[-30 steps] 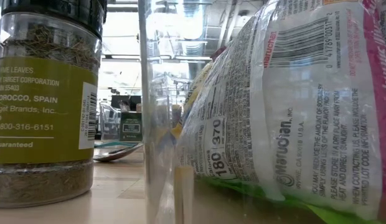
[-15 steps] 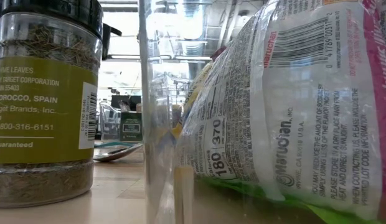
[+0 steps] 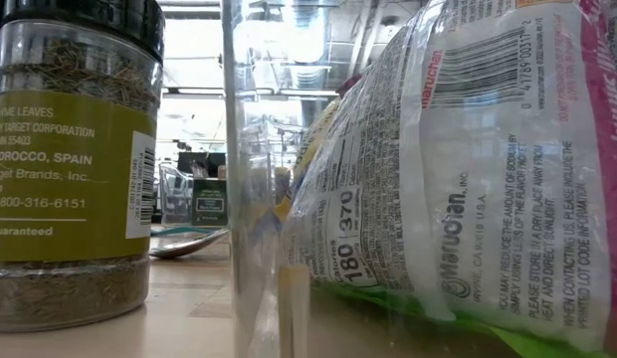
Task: Pick & Place Food Item
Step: Put the silver spoon into the white bin
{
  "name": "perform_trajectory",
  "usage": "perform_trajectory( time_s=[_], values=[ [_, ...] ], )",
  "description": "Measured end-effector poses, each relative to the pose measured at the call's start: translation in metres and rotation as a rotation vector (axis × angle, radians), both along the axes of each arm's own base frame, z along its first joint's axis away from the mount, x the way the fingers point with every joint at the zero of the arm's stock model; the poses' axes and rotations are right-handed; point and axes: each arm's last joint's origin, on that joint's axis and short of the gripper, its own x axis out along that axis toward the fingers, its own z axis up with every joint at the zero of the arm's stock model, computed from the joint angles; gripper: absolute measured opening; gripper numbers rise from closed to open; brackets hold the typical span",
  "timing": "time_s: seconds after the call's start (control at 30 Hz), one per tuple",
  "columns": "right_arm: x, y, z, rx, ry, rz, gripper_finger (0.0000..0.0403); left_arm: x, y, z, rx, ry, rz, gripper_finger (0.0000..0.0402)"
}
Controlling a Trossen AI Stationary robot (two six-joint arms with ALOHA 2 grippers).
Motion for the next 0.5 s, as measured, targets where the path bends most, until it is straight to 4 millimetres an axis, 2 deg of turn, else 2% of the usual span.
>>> perform_trajectory(
  time_s=[0.13, 0.5],
  values=[
    [0.0000, 0.0000, 0.0000, 0.000, 0.000, 0.000, 0.0001, -0.0025, 0.0000, -0.0070, -0.025, -0.023, 0.016, 0.0290],
    [0.0002, 0.0001, -0.0002, -0.001, 0.001, 0.000, 0.0001, -0.0010, 0.0002, -0.0101, -0.046, -0.054, 0.011, 0.0290]
  ],
)
